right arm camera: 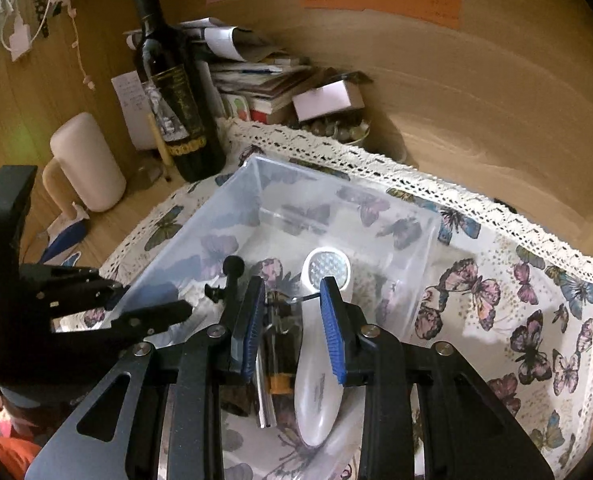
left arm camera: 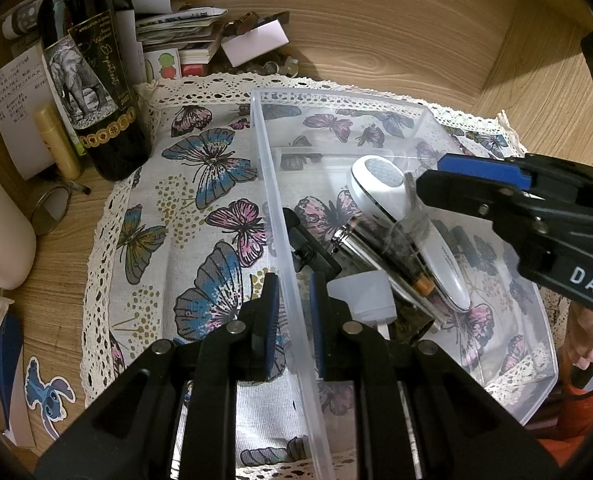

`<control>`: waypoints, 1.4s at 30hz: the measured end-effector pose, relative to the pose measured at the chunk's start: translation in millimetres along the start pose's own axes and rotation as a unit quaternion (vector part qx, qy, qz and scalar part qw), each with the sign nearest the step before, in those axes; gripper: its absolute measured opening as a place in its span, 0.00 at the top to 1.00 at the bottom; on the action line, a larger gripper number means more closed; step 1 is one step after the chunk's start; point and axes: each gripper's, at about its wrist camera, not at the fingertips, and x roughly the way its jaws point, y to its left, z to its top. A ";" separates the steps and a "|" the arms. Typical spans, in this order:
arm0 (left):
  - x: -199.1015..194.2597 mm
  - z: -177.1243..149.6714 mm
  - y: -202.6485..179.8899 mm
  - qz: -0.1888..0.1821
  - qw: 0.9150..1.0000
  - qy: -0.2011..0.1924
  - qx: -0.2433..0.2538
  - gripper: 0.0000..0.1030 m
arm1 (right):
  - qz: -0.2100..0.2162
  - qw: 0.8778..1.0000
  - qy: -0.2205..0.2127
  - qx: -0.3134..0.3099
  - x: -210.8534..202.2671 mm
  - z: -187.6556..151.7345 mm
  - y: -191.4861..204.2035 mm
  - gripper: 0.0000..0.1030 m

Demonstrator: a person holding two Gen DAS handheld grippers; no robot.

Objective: Organize rigid objects
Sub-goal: 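Carry the keys into the box and open the right gripper, then grasp the small black part on the cloth with the right gripper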

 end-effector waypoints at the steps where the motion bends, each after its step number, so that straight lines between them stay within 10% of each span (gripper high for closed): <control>1: -0.1 -0.3 0.6 0.000 1.000 0.000 0.000 0.87 | 0.000 1.000 0.001 -0.002 -1.3 -0.2 0.2 0.74; 18: -0.1 -0.4 0.6 0.000 1.000 0.000 0.000 0.87 | -0.088 0.993 -0.057 0.052 -66.0 -12.7 -58.6 0.58; 36: 0.1 -0.4 1.7 0.004 1.000 0.002 0.001 0.87 | -0.059 0.992 0.091 0.066 14.6 -78.3 -74.2 0.57; 42: -0.2 -0.6 1.8 0.004 1.000 0.002 0.001 0.87 | -0.071 0.992 0.078 0.067 14.7 -76.8 -76.6 0.86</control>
